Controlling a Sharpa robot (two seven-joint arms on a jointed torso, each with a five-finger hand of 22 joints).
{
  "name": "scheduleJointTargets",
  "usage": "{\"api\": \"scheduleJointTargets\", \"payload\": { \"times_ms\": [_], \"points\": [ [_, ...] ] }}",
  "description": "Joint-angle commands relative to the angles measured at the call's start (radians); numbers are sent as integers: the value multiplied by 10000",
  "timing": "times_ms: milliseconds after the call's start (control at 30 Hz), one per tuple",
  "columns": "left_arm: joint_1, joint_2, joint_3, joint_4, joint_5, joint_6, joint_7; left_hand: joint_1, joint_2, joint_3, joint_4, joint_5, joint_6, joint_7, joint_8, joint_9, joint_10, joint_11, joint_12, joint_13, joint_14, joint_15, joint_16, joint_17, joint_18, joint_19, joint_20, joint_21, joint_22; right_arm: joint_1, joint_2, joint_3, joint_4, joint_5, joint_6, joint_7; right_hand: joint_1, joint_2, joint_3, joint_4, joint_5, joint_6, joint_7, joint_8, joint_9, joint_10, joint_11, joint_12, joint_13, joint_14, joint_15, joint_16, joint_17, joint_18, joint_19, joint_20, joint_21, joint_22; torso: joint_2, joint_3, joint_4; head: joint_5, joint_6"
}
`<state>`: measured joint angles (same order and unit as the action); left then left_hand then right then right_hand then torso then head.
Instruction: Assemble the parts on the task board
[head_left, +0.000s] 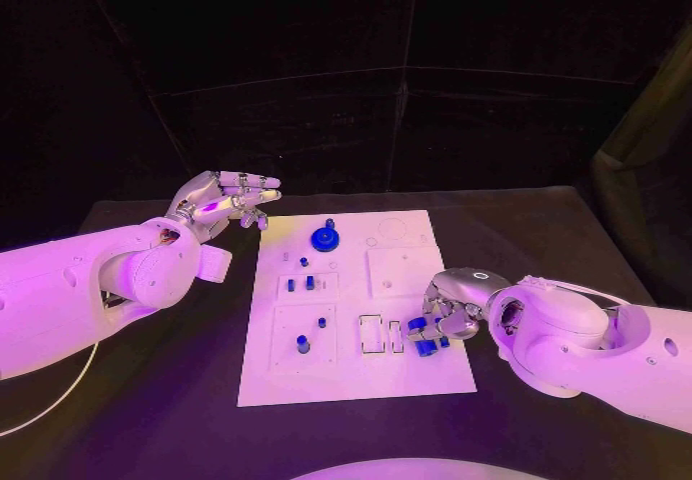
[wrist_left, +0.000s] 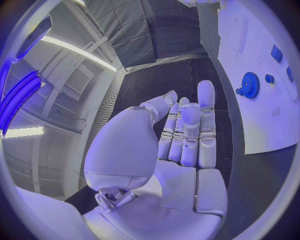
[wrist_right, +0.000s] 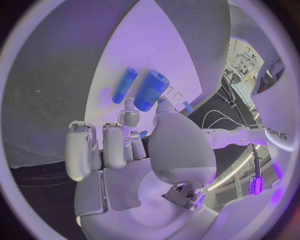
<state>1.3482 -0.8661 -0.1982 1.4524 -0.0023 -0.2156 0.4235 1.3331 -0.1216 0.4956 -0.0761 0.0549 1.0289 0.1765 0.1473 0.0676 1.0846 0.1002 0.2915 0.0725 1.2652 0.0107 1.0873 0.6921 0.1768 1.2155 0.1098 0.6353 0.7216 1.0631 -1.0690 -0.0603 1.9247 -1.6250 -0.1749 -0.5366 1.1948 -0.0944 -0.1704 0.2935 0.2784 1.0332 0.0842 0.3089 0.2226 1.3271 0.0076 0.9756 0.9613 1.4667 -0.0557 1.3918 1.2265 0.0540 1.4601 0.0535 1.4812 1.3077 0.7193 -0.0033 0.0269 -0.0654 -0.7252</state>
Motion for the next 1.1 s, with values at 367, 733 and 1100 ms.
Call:
{"api": "scheduleJointTargets", "payload": {
  "times_ms": [367,733,1100],
  "points": [
    [14,-51,-3,34,31,101,43,-19,110,-43,-2,3,-29,4,19,-2,-54,18,35,-6,-68,35,-59,-15,60,-67,19,-39,-10,-278,276,-10,-286,-251,284,-119,73,392,8,-27,445,-12,-71,259,279,103,-68,304,440,478,-87,104,81,-187,131,-33,78,1307,-3,-7,7,19,-55],
    [13,-71,-7,34,31,118,33,-19,119,-52,-4,4,-28,3,24,-1,-58,17,45,-5,-72,35,-58,-28,61,-65,20,-44,-14,-298,224,-7,-58,-16,-823,-186,389,791,10,-62,1283,232,-203,440,596,276,-185,530,821,512,-181,216,304,-228,250,-112,178,1472,-12,7,-15,60,-44],
    [12,-26,-26,6,31,153,17,-19,119,-52,-4,4,-28,3,24,-1,-58,17,45,-5,-72,35,-58,-28,61,-65,20,-44,-14,-283,-157,8,855,1132,-2758,-131,521,845,-90,-54,1755,305,-251,442,784,354,-233,552,956,528,-224,278,424,-248,306,-162,225,1549,-16,-22,22,17,12]
  ]
}}
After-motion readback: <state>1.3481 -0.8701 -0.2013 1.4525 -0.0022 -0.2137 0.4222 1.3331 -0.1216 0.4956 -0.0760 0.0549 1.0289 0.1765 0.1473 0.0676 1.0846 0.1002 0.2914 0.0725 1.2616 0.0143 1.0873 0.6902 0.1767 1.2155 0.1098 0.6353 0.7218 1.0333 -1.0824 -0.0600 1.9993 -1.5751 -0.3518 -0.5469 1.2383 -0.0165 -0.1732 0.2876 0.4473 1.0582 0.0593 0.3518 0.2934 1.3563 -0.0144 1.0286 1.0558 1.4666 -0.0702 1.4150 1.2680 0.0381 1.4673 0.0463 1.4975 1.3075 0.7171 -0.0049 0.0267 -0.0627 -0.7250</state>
